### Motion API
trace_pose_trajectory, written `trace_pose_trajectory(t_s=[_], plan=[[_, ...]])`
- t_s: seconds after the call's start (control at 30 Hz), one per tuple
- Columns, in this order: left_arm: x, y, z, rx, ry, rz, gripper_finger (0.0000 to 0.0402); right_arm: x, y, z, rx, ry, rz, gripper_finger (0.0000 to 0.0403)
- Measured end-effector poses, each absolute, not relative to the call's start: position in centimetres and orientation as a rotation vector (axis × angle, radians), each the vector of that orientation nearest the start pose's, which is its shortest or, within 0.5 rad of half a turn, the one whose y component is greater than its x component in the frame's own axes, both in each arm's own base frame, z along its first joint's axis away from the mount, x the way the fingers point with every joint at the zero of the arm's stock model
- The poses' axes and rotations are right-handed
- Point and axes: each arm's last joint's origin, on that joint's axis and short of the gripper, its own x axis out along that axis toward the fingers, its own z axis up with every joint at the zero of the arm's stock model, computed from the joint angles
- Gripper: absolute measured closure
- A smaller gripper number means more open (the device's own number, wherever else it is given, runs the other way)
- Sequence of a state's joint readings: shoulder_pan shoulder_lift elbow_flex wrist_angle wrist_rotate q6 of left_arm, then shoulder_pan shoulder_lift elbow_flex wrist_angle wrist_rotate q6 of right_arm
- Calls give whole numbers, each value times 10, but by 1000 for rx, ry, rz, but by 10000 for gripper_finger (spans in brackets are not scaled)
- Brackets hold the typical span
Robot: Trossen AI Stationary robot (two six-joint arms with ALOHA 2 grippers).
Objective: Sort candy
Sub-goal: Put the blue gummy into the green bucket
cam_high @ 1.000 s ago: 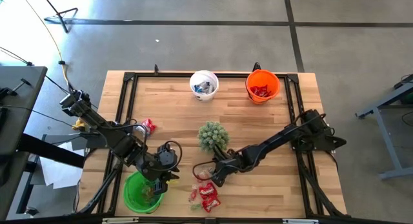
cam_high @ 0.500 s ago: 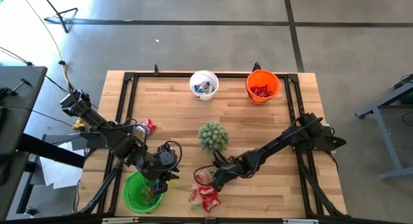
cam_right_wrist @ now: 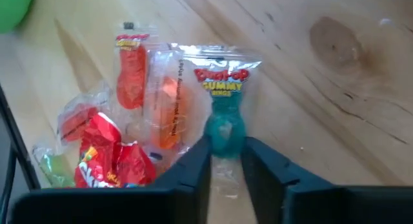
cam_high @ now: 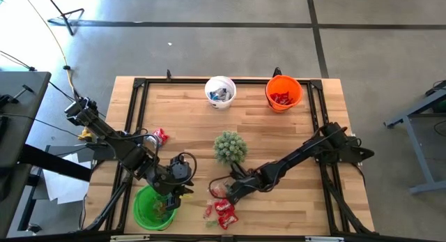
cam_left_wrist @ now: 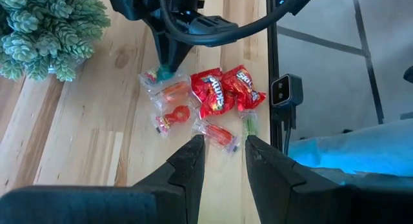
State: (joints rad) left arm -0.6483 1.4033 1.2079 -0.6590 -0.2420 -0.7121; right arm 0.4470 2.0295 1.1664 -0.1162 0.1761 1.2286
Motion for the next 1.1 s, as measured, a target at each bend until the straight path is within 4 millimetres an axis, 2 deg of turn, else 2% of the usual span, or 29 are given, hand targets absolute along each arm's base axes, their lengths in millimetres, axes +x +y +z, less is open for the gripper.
trace_pose_trajectory(t_s=[0.13,0.47,0.67,0.8,0.97,1.1], plan=[[236,-170,303,-295,858,-88,304,359,166,112,851,930,-356,389],[236,-170,303,-274,855,-98,304,366,170,122,934,863,-254,398],[236,-170,303,-275,852,-97,304,369,170,160,889,760,-185,401],[237,-170,304,-267,836,-79,304,375,170,197,838,619,-159,402],[241,-169,307,-238,748,-22,304,387,173,238,676,514,-138,402],[246,-166,311,-204,681,3,304,391,173,268,540,507,-194,402]])
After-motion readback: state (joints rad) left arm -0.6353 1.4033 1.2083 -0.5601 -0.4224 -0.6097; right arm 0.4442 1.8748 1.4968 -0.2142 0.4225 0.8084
